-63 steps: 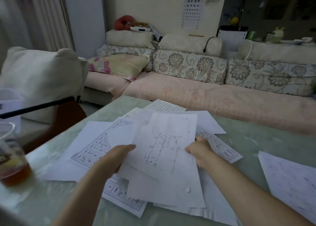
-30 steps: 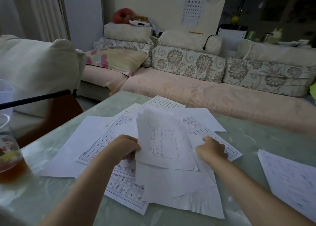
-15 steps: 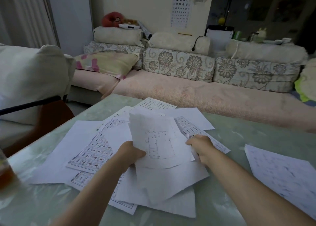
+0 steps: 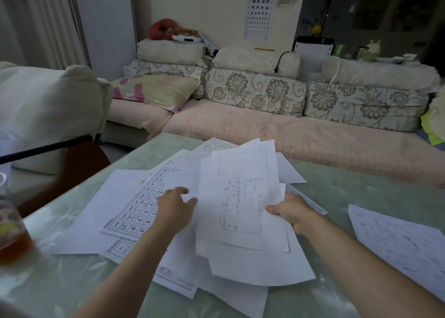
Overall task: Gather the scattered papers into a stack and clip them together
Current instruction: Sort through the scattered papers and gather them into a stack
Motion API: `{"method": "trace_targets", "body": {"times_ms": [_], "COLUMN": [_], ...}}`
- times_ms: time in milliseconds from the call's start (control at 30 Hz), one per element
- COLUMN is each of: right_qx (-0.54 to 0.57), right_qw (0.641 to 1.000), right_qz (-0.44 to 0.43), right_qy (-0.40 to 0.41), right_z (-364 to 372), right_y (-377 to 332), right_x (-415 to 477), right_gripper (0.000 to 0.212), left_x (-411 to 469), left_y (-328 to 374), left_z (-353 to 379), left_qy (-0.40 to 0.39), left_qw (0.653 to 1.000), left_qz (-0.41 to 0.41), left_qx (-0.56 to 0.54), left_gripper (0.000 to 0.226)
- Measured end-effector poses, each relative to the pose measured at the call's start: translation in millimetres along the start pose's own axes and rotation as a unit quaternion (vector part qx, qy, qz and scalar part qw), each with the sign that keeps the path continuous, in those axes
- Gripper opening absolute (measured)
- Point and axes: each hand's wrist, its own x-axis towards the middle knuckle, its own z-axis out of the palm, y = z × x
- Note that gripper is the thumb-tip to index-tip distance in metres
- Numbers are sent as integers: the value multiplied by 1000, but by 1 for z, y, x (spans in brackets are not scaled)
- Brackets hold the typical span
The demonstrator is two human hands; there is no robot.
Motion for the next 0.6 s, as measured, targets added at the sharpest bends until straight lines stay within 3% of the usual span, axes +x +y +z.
{"method": "trace_targets", "body": {"times_ms": [67,133,200,333,433,533,600], "right_qx": [20,43,53,25,12,27,41], "right_qw": [1000,999,998,999,999,996,994], "right_qz": [5,7,-10,-15,23,71,88], "right_qy": [0,4,13,12,-26,-40,-57], "right_z": [-9,-15,-15,-3,13,27,32], "right_y": [3,2,-2,-14,-26,-40,-44], "right_x": [-1,-3,-4,2,6,6,6], "right_gripper": [34,36,37,36,56,68,49], "left_x": [3,3,5,9,3,-2,-3], "left_y": [-9,-18,-24,-30,-25,-26,-31], "left_z": [-6,-8,-7,-7,-6,-7,-8], "left_qy": [13,-47,-121,-196,-199,-214,-213], "left_qw": [995,967,941,939,949,930,926], "left_qz": [-12,3,21,67,105,111,109], "left_qx": [98,249,316,276,219,279,294], "left_gripper": [57,74,80,59,49,73,86]}}
